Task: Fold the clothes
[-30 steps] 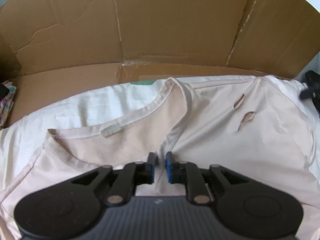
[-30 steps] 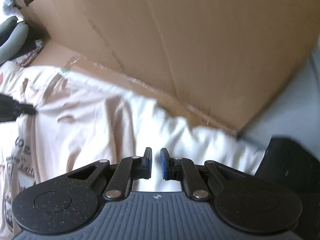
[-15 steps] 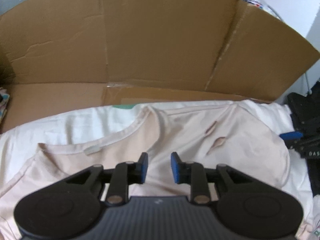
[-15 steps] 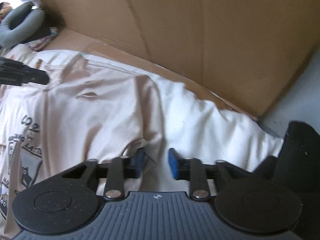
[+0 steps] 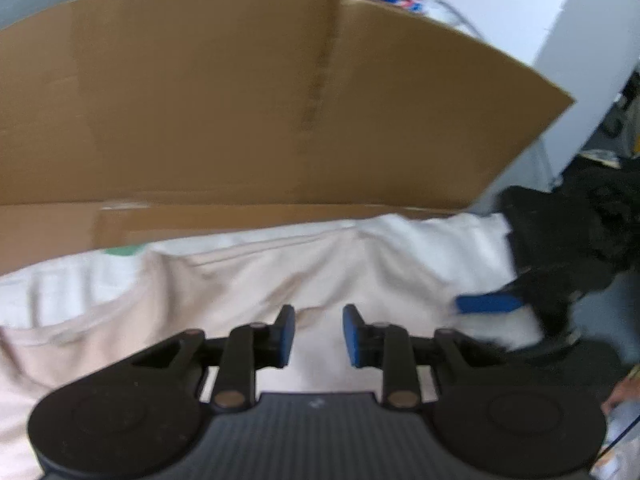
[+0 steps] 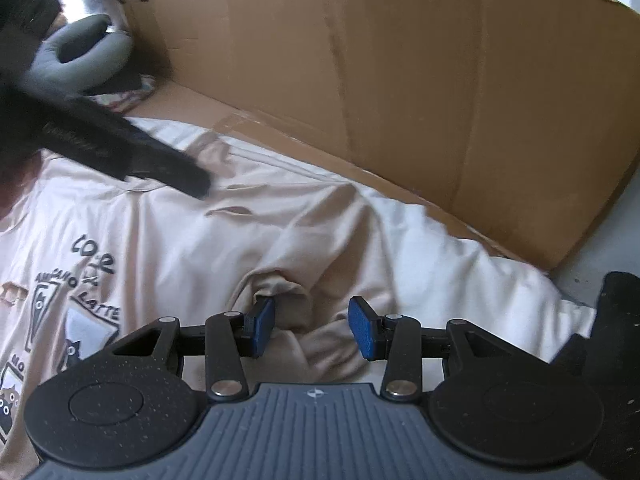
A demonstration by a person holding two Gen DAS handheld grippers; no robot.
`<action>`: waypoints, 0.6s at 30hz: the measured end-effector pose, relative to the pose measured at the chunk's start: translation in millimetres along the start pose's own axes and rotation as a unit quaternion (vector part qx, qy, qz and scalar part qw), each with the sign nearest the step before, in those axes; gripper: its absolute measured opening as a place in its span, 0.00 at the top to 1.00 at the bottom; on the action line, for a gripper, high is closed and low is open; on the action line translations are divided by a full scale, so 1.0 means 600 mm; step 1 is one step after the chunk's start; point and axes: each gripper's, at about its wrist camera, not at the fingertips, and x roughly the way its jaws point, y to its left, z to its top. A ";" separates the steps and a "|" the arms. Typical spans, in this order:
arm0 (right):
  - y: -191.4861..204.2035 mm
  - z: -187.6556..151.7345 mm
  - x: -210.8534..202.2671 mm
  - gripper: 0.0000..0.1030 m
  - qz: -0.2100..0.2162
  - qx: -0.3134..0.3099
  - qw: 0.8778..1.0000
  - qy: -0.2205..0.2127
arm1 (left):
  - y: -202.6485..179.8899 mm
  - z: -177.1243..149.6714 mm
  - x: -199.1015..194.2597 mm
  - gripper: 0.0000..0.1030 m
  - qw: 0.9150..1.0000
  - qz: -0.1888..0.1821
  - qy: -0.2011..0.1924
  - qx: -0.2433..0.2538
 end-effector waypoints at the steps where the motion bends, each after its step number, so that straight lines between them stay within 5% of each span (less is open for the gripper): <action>1: 0.005 -0.003 0.002 0.53 0.000 -0.001 1.000 -0.004 | -0.013 0.000 0.005 0.69 1.000 -0.008 0.005 0.003; 7: 0.033 -0.019 0.010 0.53 0.000 -0.008 1.000 -0.030 | -0.072 -0.013 0.054 0.61 0.998 -0.032 0.041 0.022; 9: 0.039 -0.026 0.005 0.53 0.004 -0.013 0.999 -0.038 | -0.079 -0.023 0.074 0.66 0.997 -0.021 0.061 0.033; 11: 0.039 -0.035 0.000 0.53 0.001 -0.010 0.999 -0.042 | -0.074 -0.031 0.087 0.89 0.996 -0.018 0.076 0.035; 16: 0.016 -0.064 -0.024 0.54 0.018 0.040 0.998 -0.046 | -0.053 -0.033 0.076 0.93 0.997 -0.026 0.077 0.013; 18: 0.009 -0.076 -0.033 0.63 0.028 0.052 0.997 -0.044 | -0.043 -0.031 0.068 0.93 0.996 -0.032 0.078 0.000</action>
